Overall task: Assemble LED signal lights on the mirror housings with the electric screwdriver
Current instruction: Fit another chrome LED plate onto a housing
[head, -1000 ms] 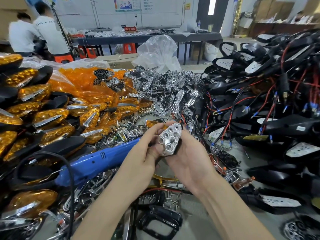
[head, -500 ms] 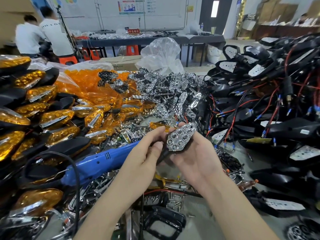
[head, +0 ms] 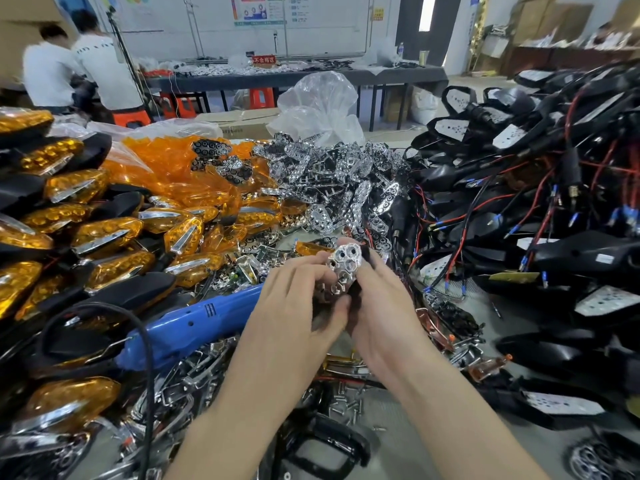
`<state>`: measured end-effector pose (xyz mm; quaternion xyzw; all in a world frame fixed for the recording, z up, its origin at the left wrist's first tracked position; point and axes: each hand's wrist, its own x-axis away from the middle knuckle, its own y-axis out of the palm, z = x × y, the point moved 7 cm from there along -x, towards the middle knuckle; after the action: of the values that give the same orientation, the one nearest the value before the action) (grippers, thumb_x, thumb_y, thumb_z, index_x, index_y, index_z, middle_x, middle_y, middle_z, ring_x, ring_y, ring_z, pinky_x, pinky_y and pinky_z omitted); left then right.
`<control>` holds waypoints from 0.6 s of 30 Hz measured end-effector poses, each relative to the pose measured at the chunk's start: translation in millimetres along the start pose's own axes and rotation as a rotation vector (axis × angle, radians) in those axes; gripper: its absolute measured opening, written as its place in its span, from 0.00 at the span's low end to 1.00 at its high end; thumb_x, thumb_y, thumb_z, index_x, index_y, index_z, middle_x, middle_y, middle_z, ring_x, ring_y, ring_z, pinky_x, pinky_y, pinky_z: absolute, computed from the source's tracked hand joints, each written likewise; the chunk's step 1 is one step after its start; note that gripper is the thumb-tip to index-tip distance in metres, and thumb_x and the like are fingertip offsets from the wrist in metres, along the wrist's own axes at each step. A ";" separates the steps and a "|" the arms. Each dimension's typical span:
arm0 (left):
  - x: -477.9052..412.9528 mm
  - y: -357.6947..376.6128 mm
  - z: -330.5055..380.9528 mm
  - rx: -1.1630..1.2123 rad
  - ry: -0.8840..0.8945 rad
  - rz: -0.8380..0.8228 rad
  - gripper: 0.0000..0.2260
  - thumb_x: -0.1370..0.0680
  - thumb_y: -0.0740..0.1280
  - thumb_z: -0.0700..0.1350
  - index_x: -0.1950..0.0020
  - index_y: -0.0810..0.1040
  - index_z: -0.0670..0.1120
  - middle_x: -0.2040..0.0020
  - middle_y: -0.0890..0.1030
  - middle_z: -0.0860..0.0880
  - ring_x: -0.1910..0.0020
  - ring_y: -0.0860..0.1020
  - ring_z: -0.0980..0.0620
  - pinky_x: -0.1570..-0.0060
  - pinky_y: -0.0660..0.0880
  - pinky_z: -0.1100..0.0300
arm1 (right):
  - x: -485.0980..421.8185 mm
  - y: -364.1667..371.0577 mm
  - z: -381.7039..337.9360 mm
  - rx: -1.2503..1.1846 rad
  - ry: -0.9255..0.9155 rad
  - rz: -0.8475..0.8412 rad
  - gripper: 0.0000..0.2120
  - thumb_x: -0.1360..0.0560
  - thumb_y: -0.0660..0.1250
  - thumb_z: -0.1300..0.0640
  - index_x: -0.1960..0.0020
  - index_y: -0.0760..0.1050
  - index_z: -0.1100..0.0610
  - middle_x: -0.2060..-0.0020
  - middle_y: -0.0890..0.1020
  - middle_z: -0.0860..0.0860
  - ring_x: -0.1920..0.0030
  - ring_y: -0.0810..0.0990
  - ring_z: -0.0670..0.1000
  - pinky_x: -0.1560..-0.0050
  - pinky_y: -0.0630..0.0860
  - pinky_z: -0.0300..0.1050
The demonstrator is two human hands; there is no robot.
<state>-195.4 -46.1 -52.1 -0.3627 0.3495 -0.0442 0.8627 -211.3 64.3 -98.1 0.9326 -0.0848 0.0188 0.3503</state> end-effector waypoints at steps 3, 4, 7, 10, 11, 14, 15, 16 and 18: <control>0.2 -6.7 -11.7 0.331 -0.193 0.037 0.10 0.24 0.70 0.52 0.46 0.72 0.62 0.46 0.78 0.66 0.47 0.78 0.65 0.50 0.74 0.72 | -0.2 -1.3 -6.0 0.071 -0.035 -0.004 0.12 0.15 0.60 0.61 0.46 0.81 0.53 0.54 0.87 0.53 0.58 0.85 0.50 0.59 0.83 0.47; 0.2 -7.7 -16.7 0.461 -0.247 0.048 0.12 0.24 0.71 0.50 0.45 0.73 0.62 0.47 0.79 0.65 0.47 0.79 0.65 0.52 0.75 0.73 | -0.2 -2.9 -8.7 0.113 -0.059 0.007 0.12 0.15 0.59 0.61 0.46 0.81 0.52 0.54 0.87 0.52 0.57 0.85 0.50 0.58 0.83 0.48; -2.1 -4.0 -23.7 0.686 -0.335 -0.027 0.17 0.22 0.71 0.44 0.40 0.71 0.63 0.48 0.81 0.68 0.46 0.80 0.66 0.52 0.74 0.76 | -0.1 -7.3 -19.3 0.271 -0.165 0.055 0.13 0.16 0.59 0.61 0.47 0.80 0.50 0.53 0.88 0.51 0.54 0.86 0.51 0.49 0.82 0.52; -2.2 1.5 -20.3 0.708 -0.326 -0.138 0.19 0.24 0.70 0.48 0.41 0.69 0.66 0.51 0.79 0.75 0.47 0.79 0.70 0.54 0.72 0.78 | 2.6 -8.5 -29.0 0.325 -0.257 0.077 0.14 0.17 0.59 0.62 0.45 0.82 0.50 0.53 0.88 0.53 0.54 0.88 0.52 0.51 0.84 0.53; -1.4 2.2 -18.3 0.717 -0.323 -0.154 0.18 0.25 0.70 0.49 0.41 0.69 0.66 0.51 0.78 0.76 0.48 0.79 0.71 0.55 0.72 0.79 | 3.7 -8.3 -30.1 0.303 -0.268 0.076 0.14 0.17 0.60 0.61 0.45 0.83 0.48 0.53 0.88 0.53 0.55 0.88 0.52 0.55 0.85 0.54; -0.4 3.8 -14.1 0.753 -0.310 -0.171 0.18 0.27 0.70 0.50 0.41 0.71 0.64 0.49 0.79 0.75 0.49 0.79 0.71 0.55 0.73 0.78 | 3.5 -7.5 -28.1 0.186 -0.236 0.056 0.17 0.17 0.60 0.59 0.43 0.84 0.41 0.56 0.87 0.50 0.58 0.86 0.51 0.63 0.81 0.50; -0.2 4.6 -12.6 0.747 -0.303 -0.177 0.18 0.28 0.71 0.50 0.41 0.71 0.63 0.48 0.80 0.74 0.48 0.79 0.70 0.54 0.73 0.77 | 2.2 -7.6 -26.1 0.155 -0.216 0.054 0.17 0.17 0.60 0.58 0.43 0.84 0.40 0.58 0.86 0.49 0.59 0.85 0.51 0.62 0.79 0.49; 0.2 5.7 -11.4 0.737 -0.294 -0.183 0.18 0.27 0.71 0.49 0.40 0.72 0.62 0.47 0.80 0.72 0.47 0.80 0.69 0.54 0.73 0.77 | 1.2 -8.1 -24.7 0.133 -0.203 0.057 0.17 0.18 0.61 0.58 0.42 0.83 0.40 0.60 0.84 0.49 0.60 0.83 0.51 0.61 0.78 0.49; 1.1 8.8 -9.7 0.728 -0.281 -0.204 0.19 0.26 0.72 0.48 0.37 0.74 0.60 0.44 0.81 0.67 0.45 0.81 0.64 0.52 0.75 0.74 | -0.5 -8.5 -24.7 0.099 -0.207 0.052 0.17 0.19 0.61 0.59 0.43 0.84 0.43 0.62 0.82 0.50 0.62 0.82 0.51 0.61 0.78 0.48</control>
<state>-202.2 -45.7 -63.3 -0.0687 0.1519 -0.2007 0.9654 -209.7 86.9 -85.1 0.9432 -0.1437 -0.0645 0.2924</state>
